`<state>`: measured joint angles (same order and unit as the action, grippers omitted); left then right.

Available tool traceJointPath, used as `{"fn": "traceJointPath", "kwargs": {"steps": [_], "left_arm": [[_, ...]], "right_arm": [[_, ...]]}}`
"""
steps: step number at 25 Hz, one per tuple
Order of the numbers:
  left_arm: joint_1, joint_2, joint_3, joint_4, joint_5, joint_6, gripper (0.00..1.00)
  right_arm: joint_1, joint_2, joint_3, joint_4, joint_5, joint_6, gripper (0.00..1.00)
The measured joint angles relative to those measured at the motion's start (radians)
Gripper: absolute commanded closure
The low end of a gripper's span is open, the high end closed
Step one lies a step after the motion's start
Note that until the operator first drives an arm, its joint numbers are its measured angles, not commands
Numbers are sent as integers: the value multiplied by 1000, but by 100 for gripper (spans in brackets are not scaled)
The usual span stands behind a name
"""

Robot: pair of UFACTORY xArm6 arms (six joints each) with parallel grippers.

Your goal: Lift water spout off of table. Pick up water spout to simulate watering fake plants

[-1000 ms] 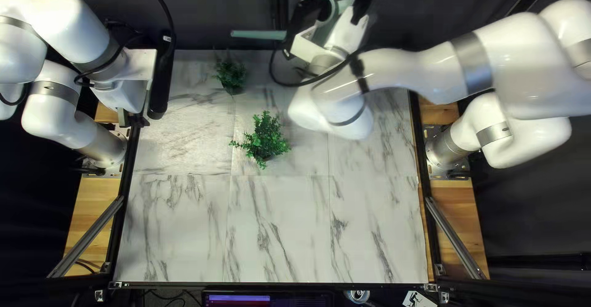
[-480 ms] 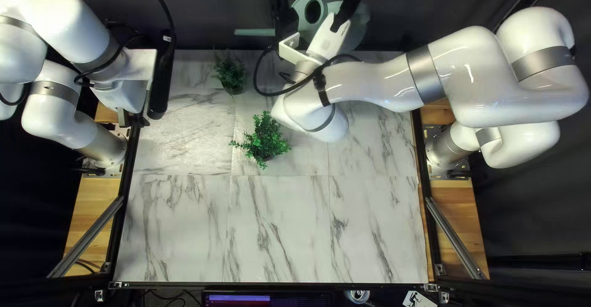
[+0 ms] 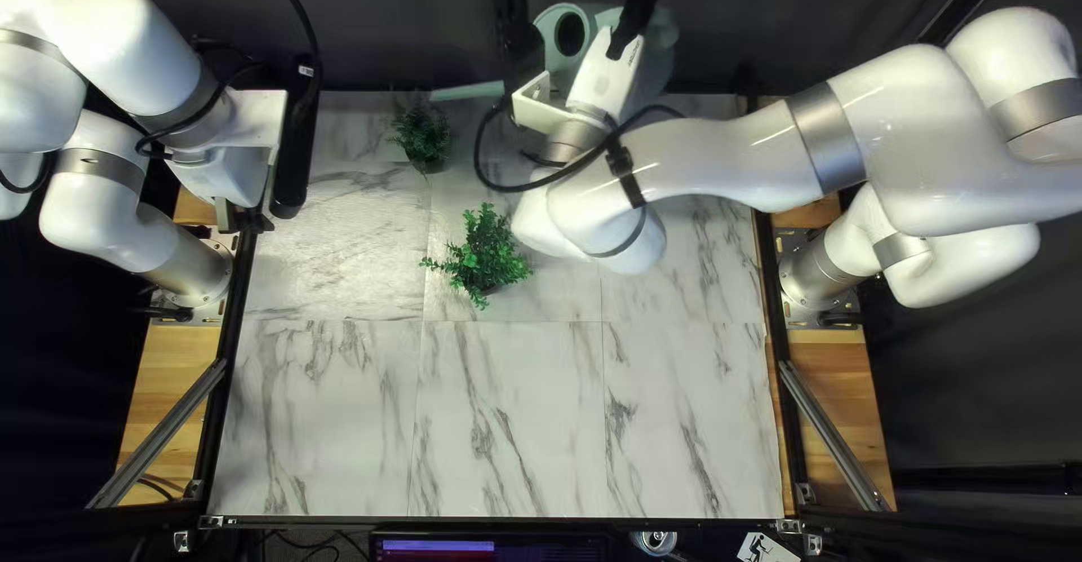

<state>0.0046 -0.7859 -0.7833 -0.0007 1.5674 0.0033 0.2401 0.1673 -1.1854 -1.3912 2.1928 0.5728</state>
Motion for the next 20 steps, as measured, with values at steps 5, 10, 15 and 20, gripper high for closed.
{"fn": "traceJointPath", "kwargs": {"steps": [5,10,15,20], "left_arm": [[0,0,0,0,0,0,0],[0,0,0,0,0,0,0],[0,0,0,0,0,0,0],[0,0,0,0,0,0,0]], "right_arm": [[-11,76,-50,-30,37,14,100],[-13,96,-57,-41,52,14,100],[-13,105,-59,-45,58,11,100],[-11,112,-62,-50,70,9,100]]}}
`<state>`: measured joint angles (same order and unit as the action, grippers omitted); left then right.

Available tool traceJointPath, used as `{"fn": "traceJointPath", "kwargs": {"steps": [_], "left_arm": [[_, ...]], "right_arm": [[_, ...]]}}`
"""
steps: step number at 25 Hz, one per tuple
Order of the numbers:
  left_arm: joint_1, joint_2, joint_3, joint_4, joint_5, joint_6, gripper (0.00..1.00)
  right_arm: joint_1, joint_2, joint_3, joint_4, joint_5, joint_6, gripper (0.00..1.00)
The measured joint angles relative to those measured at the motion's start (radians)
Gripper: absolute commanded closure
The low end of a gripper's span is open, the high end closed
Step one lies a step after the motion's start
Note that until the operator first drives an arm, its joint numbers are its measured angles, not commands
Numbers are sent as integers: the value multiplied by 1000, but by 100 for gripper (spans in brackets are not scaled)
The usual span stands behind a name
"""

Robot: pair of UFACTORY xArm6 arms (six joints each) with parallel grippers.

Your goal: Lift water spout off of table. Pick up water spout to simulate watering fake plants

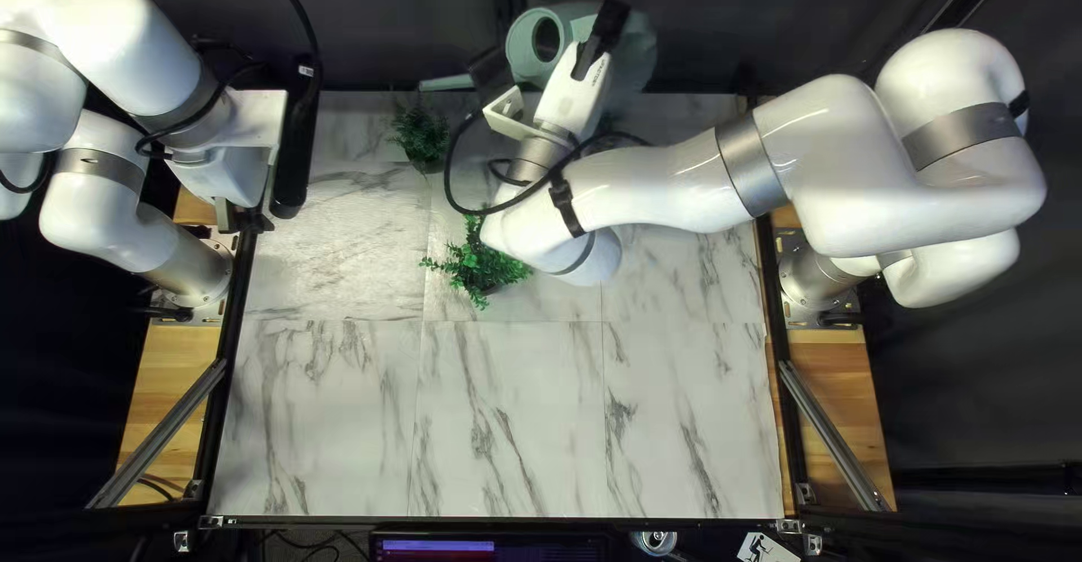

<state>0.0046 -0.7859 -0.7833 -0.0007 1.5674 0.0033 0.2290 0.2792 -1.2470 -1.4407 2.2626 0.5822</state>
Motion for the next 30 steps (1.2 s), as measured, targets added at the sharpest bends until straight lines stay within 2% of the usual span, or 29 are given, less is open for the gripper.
{"fn": "traceJointPath", "kwargs": {"steps": [12,30], "left_arm": [[0,0,0,0,0,0,0],[0,0,0,0,0,0,0]], "right_arm": [[5,31,-20,-14,50,-19,100],[40,-38,16,-11,-6,-83,100]]}}
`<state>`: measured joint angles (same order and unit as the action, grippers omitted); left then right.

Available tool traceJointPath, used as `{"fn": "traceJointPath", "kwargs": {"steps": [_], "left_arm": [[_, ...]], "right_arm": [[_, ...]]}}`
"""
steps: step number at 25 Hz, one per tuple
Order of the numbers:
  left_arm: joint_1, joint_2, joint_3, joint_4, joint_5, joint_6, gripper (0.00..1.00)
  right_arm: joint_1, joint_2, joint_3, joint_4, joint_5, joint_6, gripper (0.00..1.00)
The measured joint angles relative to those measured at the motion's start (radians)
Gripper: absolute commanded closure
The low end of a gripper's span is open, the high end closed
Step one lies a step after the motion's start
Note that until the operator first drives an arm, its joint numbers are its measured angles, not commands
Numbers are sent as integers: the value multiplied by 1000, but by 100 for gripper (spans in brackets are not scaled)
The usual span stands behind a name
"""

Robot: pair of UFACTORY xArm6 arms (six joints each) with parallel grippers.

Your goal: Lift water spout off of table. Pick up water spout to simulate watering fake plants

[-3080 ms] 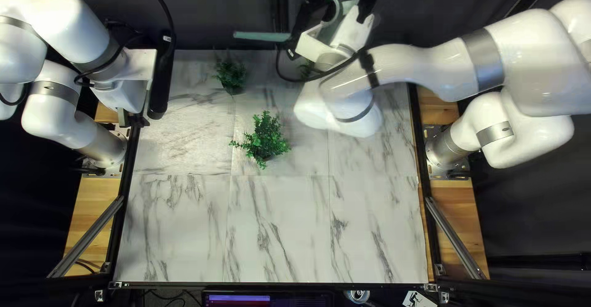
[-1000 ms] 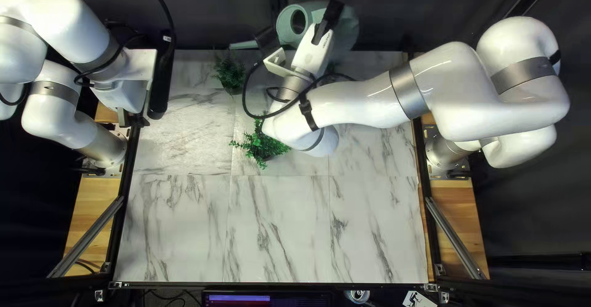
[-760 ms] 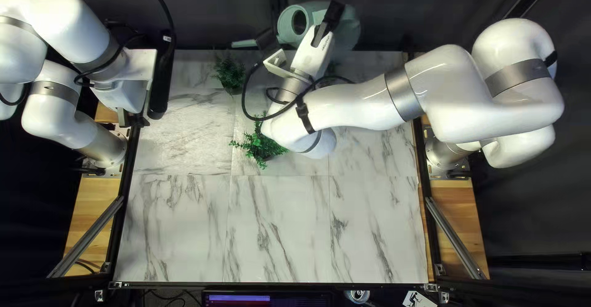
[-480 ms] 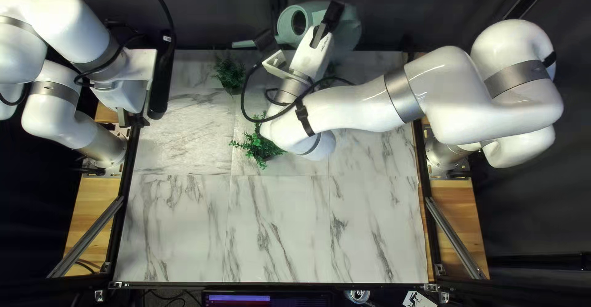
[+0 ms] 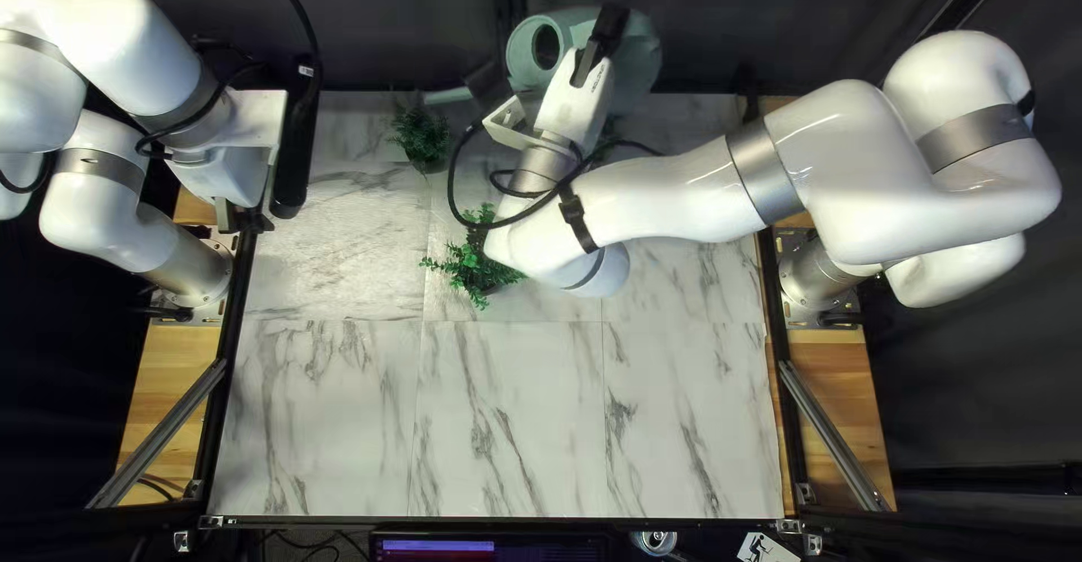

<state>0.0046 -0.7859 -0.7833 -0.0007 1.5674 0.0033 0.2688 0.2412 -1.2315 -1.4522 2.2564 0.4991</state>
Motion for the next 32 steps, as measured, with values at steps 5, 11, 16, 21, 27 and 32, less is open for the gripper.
{"fn": "traceJointPath", "kwargs": {"steps": [5,11,16,21,27,32], "left_arm": [[0,0,0,0,0,0,0],[0,0,0,0,0,0,0],[0,0,0,0,0,0,0],[0,0,0,0,0,0,0],[0,0,0,0,0,0,0],[0,0,0,0,0,0,0]], "right_arm": [[-3,3,-1,-5,-2,-3,100],[-6,20,-12,-15,9,-10,100],[-13,23,-13,-25,11,-29,100],[-16,11,-7,-32,1,-53,100],[-6,-30,7,-19,-48,-80,100],[25,-148,41,55,-194,-125,100]]}}
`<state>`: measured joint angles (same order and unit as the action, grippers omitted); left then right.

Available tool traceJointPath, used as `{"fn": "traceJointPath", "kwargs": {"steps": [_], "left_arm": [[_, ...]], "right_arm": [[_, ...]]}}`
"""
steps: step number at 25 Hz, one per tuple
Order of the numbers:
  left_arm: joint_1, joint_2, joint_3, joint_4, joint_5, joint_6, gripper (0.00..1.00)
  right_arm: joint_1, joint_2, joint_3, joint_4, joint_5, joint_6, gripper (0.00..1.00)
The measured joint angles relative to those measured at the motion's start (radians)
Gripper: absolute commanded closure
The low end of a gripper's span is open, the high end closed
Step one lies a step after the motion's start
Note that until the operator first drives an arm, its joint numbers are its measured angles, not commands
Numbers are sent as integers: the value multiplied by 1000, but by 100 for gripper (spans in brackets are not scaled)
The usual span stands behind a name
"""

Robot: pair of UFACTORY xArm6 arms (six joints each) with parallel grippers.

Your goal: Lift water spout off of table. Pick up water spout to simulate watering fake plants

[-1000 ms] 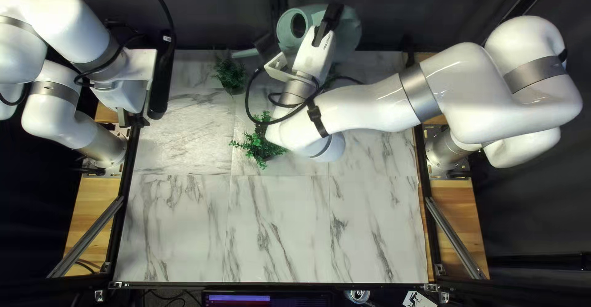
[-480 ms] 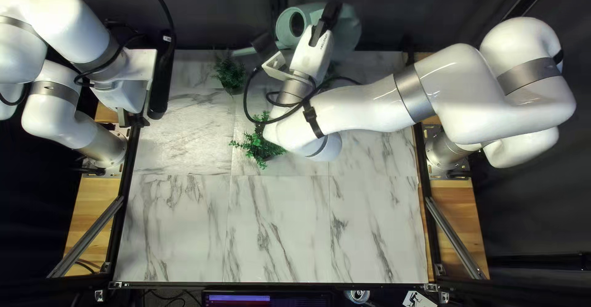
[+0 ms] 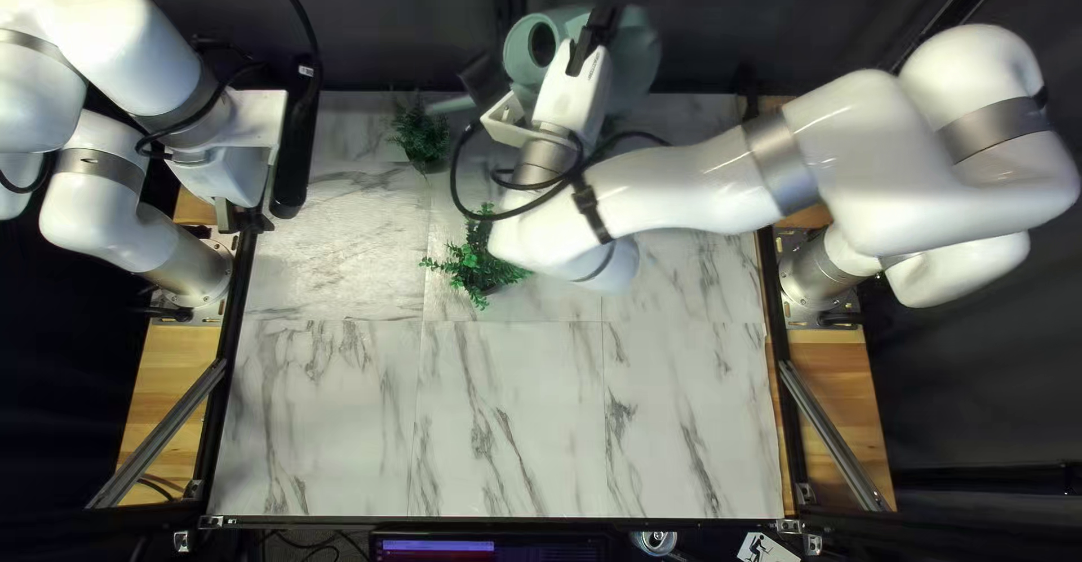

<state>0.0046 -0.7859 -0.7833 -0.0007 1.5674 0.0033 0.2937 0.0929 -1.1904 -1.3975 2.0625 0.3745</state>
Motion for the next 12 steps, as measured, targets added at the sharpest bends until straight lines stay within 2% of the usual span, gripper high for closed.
{"fn": "traceJointPath", "kwargs": {"steps": [4,12], "left_arm": [[0,0,0,0,0,0,0],[0,0,0,0,0,0,0]], "right_arm": [[11,-131,16,93,-93,-62,100],[-4,-285,-41,302,-172,-90,100]]}}
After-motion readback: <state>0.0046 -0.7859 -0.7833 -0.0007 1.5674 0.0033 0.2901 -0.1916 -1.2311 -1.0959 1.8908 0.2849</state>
